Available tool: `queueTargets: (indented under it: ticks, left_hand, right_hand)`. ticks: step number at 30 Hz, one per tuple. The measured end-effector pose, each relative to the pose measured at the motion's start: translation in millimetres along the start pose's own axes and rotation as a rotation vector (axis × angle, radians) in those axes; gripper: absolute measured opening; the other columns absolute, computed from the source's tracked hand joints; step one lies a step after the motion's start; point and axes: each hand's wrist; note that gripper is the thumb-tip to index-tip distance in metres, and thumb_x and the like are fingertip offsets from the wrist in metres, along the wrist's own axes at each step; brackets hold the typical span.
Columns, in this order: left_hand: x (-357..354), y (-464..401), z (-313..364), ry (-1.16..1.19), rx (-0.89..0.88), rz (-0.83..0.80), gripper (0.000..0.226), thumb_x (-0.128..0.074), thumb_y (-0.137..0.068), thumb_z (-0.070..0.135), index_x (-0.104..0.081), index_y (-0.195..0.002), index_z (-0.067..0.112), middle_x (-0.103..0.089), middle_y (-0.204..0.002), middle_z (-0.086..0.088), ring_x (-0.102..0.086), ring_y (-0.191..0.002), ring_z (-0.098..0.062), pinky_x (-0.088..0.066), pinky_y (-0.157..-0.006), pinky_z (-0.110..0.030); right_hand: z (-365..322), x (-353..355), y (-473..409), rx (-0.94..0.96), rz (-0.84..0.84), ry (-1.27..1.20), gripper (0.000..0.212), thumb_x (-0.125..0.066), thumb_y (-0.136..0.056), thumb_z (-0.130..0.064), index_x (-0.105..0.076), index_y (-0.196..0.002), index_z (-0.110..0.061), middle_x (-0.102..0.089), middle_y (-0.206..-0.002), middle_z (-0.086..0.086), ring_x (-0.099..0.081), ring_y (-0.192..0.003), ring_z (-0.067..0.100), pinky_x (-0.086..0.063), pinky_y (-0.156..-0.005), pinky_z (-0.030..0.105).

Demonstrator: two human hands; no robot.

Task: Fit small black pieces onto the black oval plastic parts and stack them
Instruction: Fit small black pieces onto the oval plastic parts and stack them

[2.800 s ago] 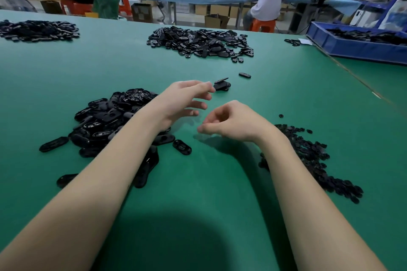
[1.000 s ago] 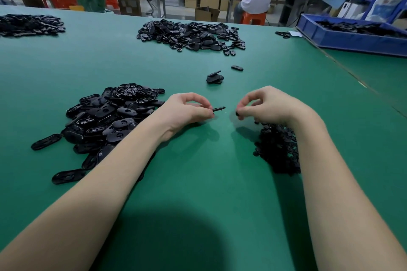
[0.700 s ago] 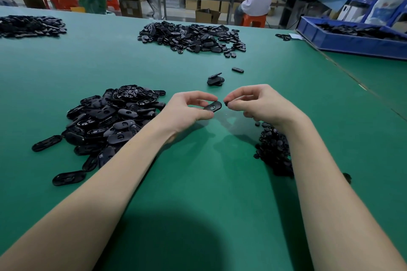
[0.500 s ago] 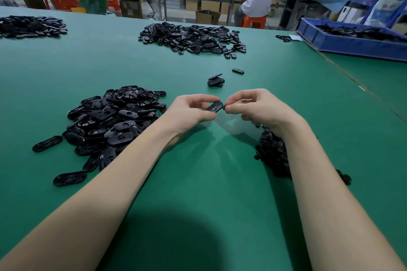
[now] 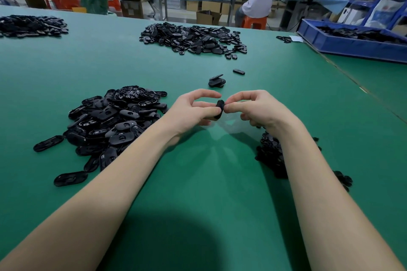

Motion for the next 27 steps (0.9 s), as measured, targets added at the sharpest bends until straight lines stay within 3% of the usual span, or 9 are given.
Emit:
queueTargets:
  ticks: [4, 9, 16, 20, 27]
  left_hand:
    - [-1.2, 0.5, 0.1, 0.074, -0.009, -0.017, 0.034, -0.071, -0.088, -0.004, -0.072, -0.118, 0.013, -0.073, -0.097, -0.01, -0.071, -0.086, -0.019, -0.058, -0.078, -0.023]
    - [-1.3, 2.9, -0.2, 0.095, -0.022, -0.03, 0.037, -0.065, -0.088, -0.012, -0.07, -0.119, 0.007, -0.074, -0.108, -0.014, -0.075, -0.096, -0.022, -0.059, -0.081, -0.024]
    - [-2.1, 1.7, -0.7, -0.079, -0.148, 0.067, 0.03, -0.074, -0.083, -0.006, -0.071, -0.109, 0.01, -0.068, -0.085, -0.009, -0.072, -0.074, -0.022, -0.06, -0.078, -0.027]
    - [-2.1, 1.2, -1.3, -0.197, -0.157, 0.043, 0.029, -0.081, -0.08, 0.002, -0.07, -0.099, 0.02, -0.075, -0.09, -0.007, -0.076, -0.079, -0.024, -0.06, -0.088, -0.034]
    - [-3.2, 1.0, -1.2, -0.274, -0.174, 0.061, 0.028, -0.082, -0.079, 0.005, -0.07, -0.098, 0.021, -0.078, -0.09, -0.004, -0.076, -0.082, -0.022, -0.057, -0.094, -0.041]
  right_hand:
    - [0.0, -2.6, -2.2, -0.032, -0.006, -0.035, 0.006, -0.084, -0.076, -0.025, -0.079, -0.079, -0.028, -0.057, -0.065, -0.008, -0.041, -0.059, 0.012, -0.027, -0.043, 0.019]
    - [0.4, 0.9, -1.9, -0.04, 0.017, -0.03, 0.006, -0.084, -0.076, -0.025, -0.079, -0.074, -0.029, -0.056, -0.058, -0.011, -0.038, -0.058, 0.011, -0.024, -0.042, 0.02]
    - [-2.7, 5.6, -0.9, -0.036, 0.013, -0.016, 0.006, -0.083, -0.075, -0.025, -0.08, -0.073, -0.03, -0.049, -0.047, -0.013, -0.031, -0.055, 0.013, -0.022, -0.041, 0.02]
    - [-0.9, 3.6, -0.3, -0.027, -0.01, -0.038, 0.004, -0.083, -0.076, -0.024, -0.081, -0.078, -0.027, -0.054, -0.05, -0.017, -0.036, -0.055, 0.01, -0.024, -0.04, 0.018]
    - [0.9, 1.5, -1.1, -0.023, -0.044, -0.069, 0.006, -0.086, -0.075, -0.026, -0.082, -0.078, -0.029, -0.056, -0.052, -0.016, -0.036, -0.056, 0.01, -0.024, -0.039, 0.016]
Point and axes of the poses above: each hand's wrist, its own y-axis away from the middle knuckle, its own x-axis out of the back of the hand, z = x × y
